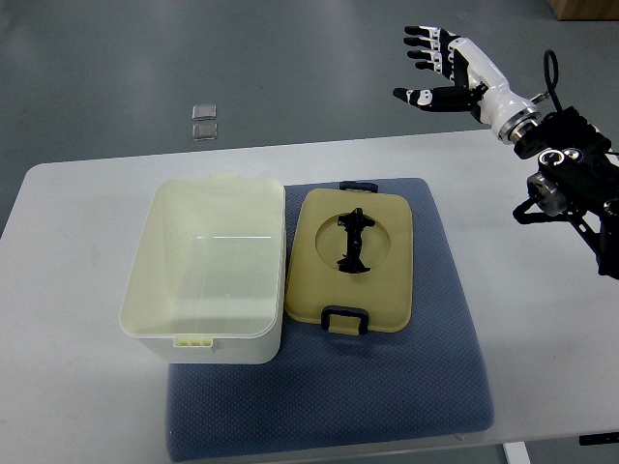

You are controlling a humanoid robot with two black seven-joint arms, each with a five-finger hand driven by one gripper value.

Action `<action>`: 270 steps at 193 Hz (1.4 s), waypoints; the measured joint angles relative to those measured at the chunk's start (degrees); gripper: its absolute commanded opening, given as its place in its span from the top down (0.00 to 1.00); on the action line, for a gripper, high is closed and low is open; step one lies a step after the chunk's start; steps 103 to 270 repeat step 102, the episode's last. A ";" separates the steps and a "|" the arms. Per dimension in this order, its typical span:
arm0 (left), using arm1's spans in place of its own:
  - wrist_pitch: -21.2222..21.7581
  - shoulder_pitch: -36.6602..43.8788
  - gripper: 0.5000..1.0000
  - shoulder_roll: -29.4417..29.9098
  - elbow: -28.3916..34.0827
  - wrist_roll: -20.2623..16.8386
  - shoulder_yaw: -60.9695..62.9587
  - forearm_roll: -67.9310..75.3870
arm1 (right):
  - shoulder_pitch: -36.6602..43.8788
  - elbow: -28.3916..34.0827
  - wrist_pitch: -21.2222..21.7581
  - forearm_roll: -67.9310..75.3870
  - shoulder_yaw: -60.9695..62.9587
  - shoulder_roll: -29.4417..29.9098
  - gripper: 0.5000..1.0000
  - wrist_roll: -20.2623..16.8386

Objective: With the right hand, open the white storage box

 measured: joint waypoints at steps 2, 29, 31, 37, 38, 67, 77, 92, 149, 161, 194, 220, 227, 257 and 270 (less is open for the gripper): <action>0.00 0.00 0.00 0.00 0.00 0.00 0.00 0.00 | -0.06 -0.24 0.02 0.83 -0.04 0.01 0.15 -0.35; 0.00 -0.01 0.00 0.00 0.00 0.00 0.00 0.00 | -0.62 -2.45 1.38 9.21 -0.27 0.09 0.14 -5.03; 0.00 -0.02 0.00 0.00 0.00 0.00 0.00 0.00 | -0.69 -2.62 1.74 9.83 -0.27 0.10 0.14 -5.55; 0.00 -0.02 0.00 0.00 0.00 0.00 0.00 0.00 | -0.86 -2.91 2.59 10.97 -0.27 0.11 0.14 -6.58; 0.00 -0.02 0.00 0.00 0.00 0.00 0.00 0.00 | -0.89 -2.95 2.75 11.14 -0.27 0.11 0.14 -6.75; 0.00 -0.01 0.00 0.00 0.01 0.00 0.00 0.00 | -1.96 -3.40 7.75 14.52 -0.20 0.12 0.14 -9.50; 0.00 0.00 0.00 0.00 0.02 0.00 0.00 0.00 | -2.17 -3.42 8.67 14.86 -0.10 0.16 0.14 -9.50; 0.00 -0.01 0.00 0.00 0.02 0.00 0.00 0.00 | -2.34 -3.43 8.97 15.02 0.05 0.52 0.14 -9.26; 0.00 -0.02 0.00 0.00 0.02 0.00 0.00 0.00 | -2.60 -3.43 8.97 15.02 0.23 1.26 0.14 -9.19; 0.00 -0.02 0.00 0.00 0.02 0.00 0.00 0.00 | -2.60 -3.43 8.97 15.02 0.23 1.26 0.14 -9.19; 0.00 -0.02 0.00 0.00 0.02 0.00 0.00 0.00 | -2.60 -3.43 8.97 15.02 0.23 1.26 0.14 -9.19; 0.00 -0.02 0.00 0.00 0.02 0.00 0.00 0.00 | -2.60 -3.43 8.97 15.02 0.23 1.26 0.14 -9.19; 0.00 -0.02 0.00 0.00 0.02 0.00 0.00 0.00 | -2.60 -3.43 8.97 15.02 0.23 1.26 0.14 -9.19; 0.00 -0.02 0.00 0.00 0.02 0.00 0.00 0.00 | -2.60 -3.43 8.97 15.02 0.23 1.26 0.14 -9.19; 0.00 -0.02 0.00 0.00 0.02 0.00 0.00 0.00 | -2.60 -3.43 8.97 15.02 0.23 1.26 0.14 -9.19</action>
